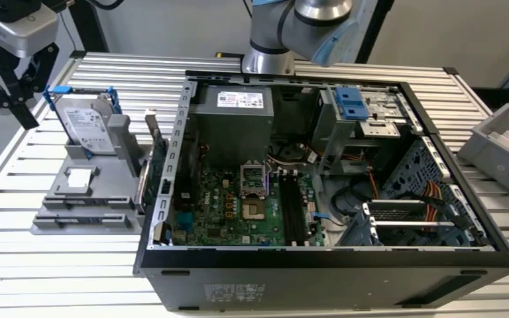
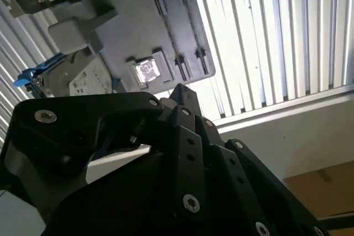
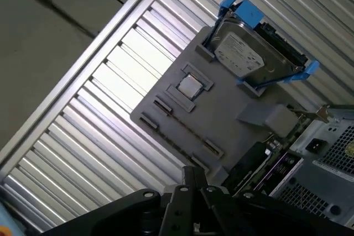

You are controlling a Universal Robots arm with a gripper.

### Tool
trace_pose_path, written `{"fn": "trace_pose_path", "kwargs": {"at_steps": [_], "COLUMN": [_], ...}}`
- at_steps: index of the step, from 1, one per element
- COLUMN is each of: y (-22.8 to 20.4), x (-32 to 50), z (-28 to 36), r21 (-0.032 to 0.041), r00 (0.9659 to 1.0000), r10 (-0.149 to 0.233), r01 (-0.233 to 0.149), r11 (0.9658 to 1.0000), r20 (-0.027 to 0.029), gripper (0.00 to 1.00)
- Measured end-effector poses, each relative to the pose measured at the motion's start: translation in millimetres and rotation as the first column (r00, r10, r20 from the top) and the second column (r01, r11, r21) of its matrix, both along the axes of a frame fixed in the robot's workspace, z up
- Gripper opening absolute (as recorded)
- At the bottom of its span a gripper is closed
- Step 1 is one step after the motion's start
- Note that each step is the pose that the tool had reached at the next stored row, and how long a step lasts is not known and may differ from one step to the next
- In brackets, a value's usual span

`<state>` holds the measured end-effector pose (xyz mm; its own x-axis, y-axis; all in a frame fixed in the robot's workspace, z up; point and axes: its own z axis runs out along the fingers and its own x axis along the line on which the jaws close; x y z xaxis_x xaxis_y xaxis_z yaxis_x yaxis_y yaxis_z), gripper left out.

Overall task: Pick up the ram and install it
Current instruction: 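Pick up the ram and move it above insertion slot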

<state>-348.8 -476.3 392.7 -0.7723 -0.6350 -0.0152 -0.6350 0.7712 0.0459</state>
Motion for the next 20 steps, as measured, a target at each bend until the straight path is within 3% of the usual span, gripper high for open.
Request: {"fn": "trace_pose_path", "kwargs": {"at_steps": [5, 9, 13, 20], "y": [0.1, 0.0, 0.0, 0.0], "x": [0.0, 0.0, 0.1, 0.1], "z": [0.0, 0.0, 0.0, 0.0], "r21": [0.0001, -0.0001, -0.0006, -0.0051], "r00": [0.9992, 0.9945, 0.9852, 0.9620], "r10": [0.040, 0.105, 0.171, 0.272], "r01": [-0.040, -0.105, -0.171, -0.272], "r11": [0.9992, 0.9945, 0.9852, 0.9623], "r20": [0.0001, 0.0004, 0.0044, 0.0237], "gripper": [0.00, 0.00, 0.00, 0.00]}}
